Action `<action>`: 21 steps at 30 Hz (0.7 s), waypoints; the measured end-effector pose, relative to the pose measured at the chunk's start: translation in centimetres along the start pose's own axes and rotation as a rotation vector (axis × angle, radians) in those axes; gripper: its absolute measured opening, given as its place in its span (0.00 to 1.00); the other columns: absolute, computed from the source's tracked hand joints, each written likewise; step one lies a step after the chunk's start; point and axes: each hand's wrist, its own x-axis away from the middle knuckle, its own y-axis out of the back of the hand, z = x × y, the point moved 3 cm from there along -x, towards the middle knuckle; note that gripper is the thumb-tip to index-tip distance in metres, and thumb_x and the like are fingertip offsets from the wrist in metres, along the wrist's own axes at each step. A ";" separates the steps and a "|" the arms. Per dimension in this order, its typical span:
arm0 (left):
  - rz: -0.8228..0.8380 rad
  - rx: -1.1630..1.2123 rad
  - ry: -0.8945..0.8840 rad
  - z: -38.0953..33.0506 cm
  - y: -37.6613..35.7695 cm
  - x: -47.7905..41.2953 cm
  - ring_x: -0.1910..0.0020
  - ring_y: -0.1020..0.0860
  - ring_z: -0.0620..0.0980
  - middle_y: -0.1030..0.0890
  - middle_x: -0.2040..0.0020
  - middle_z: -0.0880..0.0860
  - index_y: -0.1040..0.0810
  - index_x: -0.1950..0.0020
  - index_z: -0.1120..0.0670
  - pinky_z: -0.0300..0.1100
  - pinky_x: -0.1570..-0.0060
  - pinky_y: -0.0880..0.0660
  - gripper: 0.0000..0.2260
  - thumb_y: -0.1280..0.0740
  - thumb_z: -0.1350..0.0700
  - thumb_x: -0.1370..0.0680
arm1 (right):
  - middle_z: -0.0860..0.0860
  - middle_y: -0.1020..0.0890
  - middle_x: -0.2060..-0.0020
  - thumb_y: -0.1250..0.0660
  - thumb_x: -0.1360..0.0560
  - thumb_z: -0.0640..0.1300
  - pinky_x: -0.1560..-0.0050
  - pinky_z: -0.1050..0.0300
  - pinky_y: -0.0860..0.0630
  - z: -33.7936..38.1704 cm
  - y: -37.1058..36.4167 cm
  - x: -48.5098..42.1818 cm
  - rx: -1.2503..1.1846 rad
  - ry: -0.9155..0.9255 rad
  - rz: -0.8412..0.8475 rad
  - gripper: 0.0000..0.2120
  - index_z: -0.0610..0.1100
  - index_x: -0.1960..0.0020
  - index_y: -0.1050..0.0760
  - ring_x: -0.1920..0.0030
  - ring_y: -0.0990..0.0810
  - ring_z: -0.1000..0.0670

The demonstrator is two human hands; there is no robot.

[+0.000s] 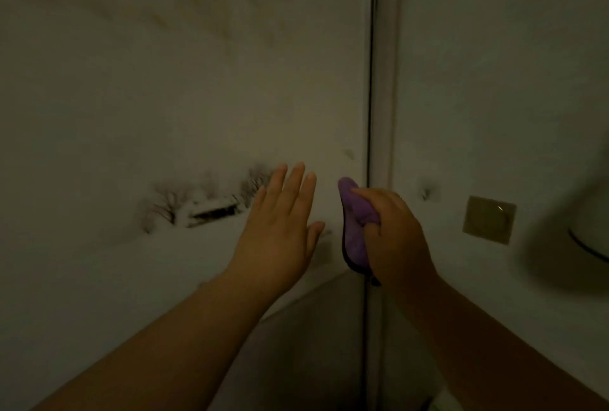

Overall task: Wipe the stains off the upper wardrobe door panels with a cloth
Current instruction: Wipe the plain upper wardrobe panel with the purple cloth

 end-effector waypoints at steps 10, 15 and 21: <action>-0.162 -0.279 0.068 8.0 16.0 -1.5 0.26 0.53 0.54 0.47 0.24 0.56 0.48 0.25 0.56 0.53 0.32 0.48 0.28 0.45 0.45 0.21 | 0.55 0.27 0.44 0.44 0.24 0.32 0.44 0.73 0.35 15.3 -3.3 -6.7 -0.220 0.168 -0.031 0.21 0.49 0.37 0.27 0.45 0.29 0.57; -0.209 -0.396 0.104 12.2 21.9 0.2 0.26 0.56 0.53 0.49 0.24 0.55 0.50 0.25 0.55 0.51 0.32 0.50 0.30 0.52 0.42 0.23 | 0.54 0.23 0.48 0.44 0.22 0.41 0.67 0.72 0.32 21.2 -6.0 -8.5 -0.488 -0.011 -0.020 0.14 0.53 0.38 0.29 0.57 0.26 0.60; -0.244 -0.489 0.150 17.4 28.7 1.9 0.28 0.65 0.49 0.59 0.24 0.51 0.59 0.25 0.52 0.48 0.30 0.58 0.30 0.53 0.42 0.22 | 0.52 0.23 0.52 0.42 0.21 0.48 0.68 0.61 0.31 28.3 -9.9 -9.5 -0.641 -0.050 -0.022 0.08 0.53 0.42 0.31 0.58 0.24 0.55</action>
